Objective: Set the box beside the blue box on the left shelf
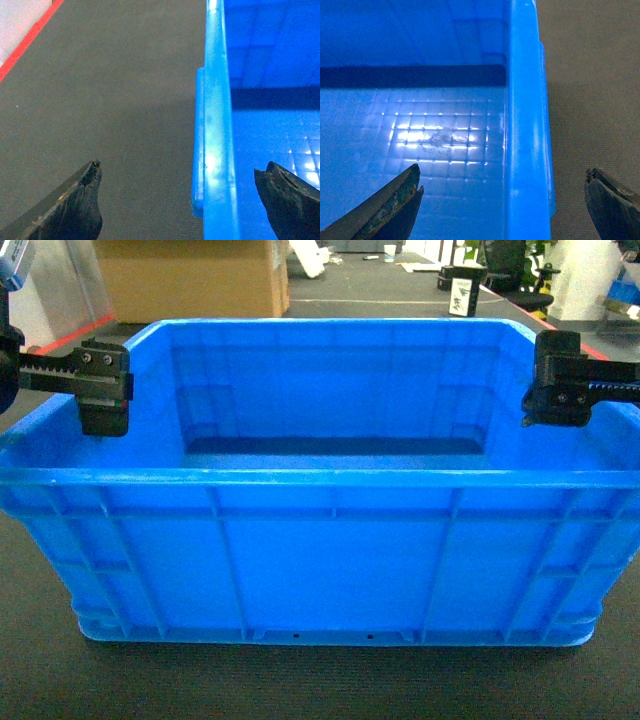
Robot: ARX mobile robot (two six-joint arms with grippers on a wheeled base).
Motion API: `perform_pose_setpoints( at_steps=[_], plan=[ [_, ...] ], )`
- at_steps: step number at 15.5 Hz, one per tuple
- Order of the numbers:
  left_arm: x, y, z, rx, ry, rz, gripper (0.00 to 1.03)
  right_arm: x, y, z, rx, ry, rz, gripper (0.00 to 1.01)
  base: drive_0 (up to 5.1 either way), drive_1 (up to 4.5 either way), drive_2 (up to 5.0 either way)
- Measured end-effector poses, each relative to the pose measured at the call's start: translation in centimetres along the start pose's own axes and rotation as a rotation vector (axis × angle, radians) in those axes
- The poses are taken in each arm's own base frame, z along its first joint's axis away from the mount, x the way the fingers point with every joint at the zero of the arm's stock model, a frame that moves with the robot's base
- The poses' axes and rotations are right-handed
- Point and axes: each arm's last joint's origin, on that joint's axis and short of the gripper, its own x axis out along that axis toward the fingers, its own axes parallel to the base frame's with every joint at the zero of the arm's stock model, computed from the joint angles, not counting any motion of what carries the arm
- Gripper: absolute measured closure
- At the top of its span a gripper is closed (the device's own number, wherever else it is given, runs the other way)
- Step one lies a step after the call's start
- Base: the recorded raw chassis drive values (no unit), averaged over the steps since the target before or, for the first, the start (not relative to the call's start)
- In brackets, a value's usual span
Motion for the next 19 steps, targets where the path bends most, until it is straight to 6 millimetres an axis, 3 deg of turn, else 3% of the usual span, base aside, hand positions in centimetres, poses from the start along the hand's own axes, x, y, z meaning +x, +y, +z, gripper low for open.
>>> perform_pose_setpoints(
  at_steps=[2,3,4,8,9,10,11,15,19],
  plan=[
    [0.3,0.2,-0.6,-0.018,0.029,0.003,0.05,0.4,-0.1,-0.4,-0.002,0.016,-0.012,0.03,0.0,0.0,0.0],
    [0.4,0.4,-0.8,-0.032,0.043,0.001,0.05,0.4,-0.1,-0.4,-0.005,0.015,-0.02,0.08,0.0,0.0,0.0],
    [0.4,0.4,-0.9,-0.042,0.058,-0.001,0.06,0.4,-0.1,-0.4,-0.008,0.019,-0.024,0.19,0.0,0.0,0.0],
    [0.4,0.3,-1.1,-0.031,0.082,-0.063,0.46,0.7,-0.2,-0.4,-0.01,0.019,-0.033,0.63,0.0,0.0,0.0],
    [0.1,0.1,-0.9,0.003,0.075,-0.094,0.6,0.8,-0.5,-0.1,-0.007,0.004,-0.046,0.79,0.0,0.0,0.0],
    [-0.3,-0.4,-0.9,0.012,0.05,-0.059,0.77,0.7,-0.3,0.0,-0.008,-0.022,-0.043,0.81,0.0,0.0,0.0],
    [-0.5,-0.5,-0.9,0.008,0.034,-0.055,0.82,0.5,-0.2,-0.4,-0.009,-0.035,-0.037,0.81,0.0,0.0,0.0],
    [-3.6,0.3,-0.7,-0.002,-0.111,-0.03,0.84,-2.6,0.3,-1.7,0.02,-0.14,-0.01,0.81,0.0,0.0,0.0],
    [-8.1,1.9,-0.7,-0.043,-0.292,-0.013,0.85,-8.9,1.6,-2.4,0.026,-0.309,-0.004,0.81,0.0,0.0,0.0]
  ],
)
